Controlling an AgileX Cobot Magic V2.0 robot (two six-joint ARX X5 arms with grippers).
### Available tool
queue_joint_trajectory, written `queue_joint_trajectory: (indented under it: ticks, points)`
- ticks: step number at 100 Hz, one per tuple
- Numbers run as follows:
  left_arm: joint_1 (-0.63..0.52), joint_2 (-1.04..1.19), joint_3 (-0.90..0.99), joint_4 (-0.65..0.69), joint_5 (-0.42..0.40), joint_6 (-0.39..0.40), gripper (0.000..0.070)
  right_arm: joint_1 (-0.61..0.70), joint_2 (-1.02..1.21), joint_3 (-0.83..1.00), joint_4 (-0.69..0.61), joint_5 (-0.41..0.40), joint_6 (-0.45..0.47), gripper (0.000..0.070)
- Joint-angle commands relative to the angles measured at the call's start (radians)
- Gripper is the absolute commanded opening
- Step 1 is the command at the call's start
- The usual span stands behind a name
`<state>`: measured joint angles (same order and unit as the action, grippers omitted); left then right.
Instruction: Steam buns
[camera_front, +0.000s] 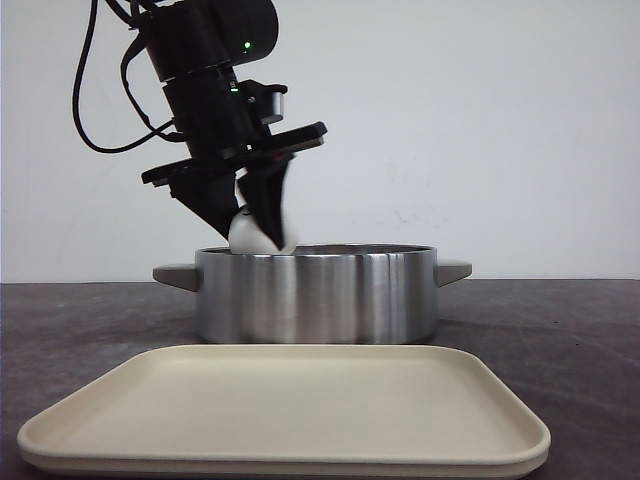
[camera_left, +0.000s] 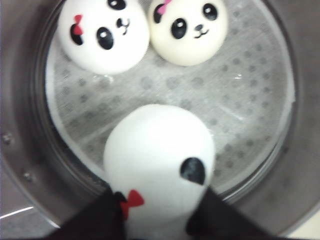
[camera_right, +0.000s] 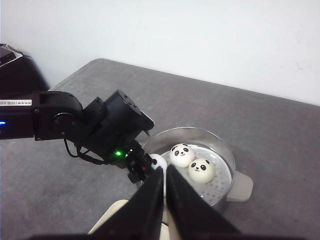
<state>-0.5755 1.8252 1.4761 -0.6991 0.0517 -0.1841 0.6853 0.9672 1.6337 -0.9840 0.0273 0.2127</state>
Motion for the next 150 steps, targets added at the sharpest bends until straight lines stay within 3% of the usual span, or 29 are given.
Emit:
queue_joint_trajectory:
  ticks: [1, 5, 27, 62, 69, 84, 101, 124, 139, 150]
  points:
    - [-0.011, 0.023, 0.022, 0.011, 0.01, -0.016, 0.0594, 0.007, 0.013, 0.019, 0.01, 0.001, -0.011, 0.0]
    - [-0.014, 0.023, 0.022, 0.011, 0.024, -0.016, 0.0655, 0.007, 0.018, 0.019, 0.01, 0.0, -0.011, 0.0]
    - [-0.034, 0.023, 0.043, 0.01, 0.062, -0.016, 0.0686, 0.007, 0.035, 0.019, 0.008, 0.0, -0.011, 0.0]
    - [-0.042, -0.045, 0.211, -0.108, 0.038, -0.027, 0.0667, 0.007, 0.067, 0.017, 0.009, 0.007, -0.042, 0.0]
    - [-0.042, -0.107, 0.211, -0.1, 0.006, -0.047, 0.0608, 0.007, 0.078, 0.016, 0.003, 0.007, -0.046, 0.0]
    - [-0.052, -0.268, 0.211, -0.098, -0.041, -0.056, 0.0411, 0.007, 0.097, 0.016, 0.003, 0.028, -0.049, 0.0]
    - [-0.064, -0.464, 0.208, -0.14, -0.177, -0.052, 0.022, 0.007, 0.103, 0.015, 0.028, 0.049, -0.049, 0.0]
    - [-0.068, -0.738, 0.114, -0.162, -0.244, -0.054, 0.0064, 0.016, 0.102, 0.015, 0.067, 0.058, -0.05, 0.0]
    - [-0.068, -0.906, -0.024, -0.162, -0.247, -0.063, 0.0049, 0.06, 0.099, -0.003, 0.137, 0.123, -0.051, 0.0]
    - [-0.068, -1.01, -0.136, -0.155, -0.255, -0.075, 0.0011, 0.113, 0.074, -0.08, 0.266, 0.183, -0.063, 0.0]
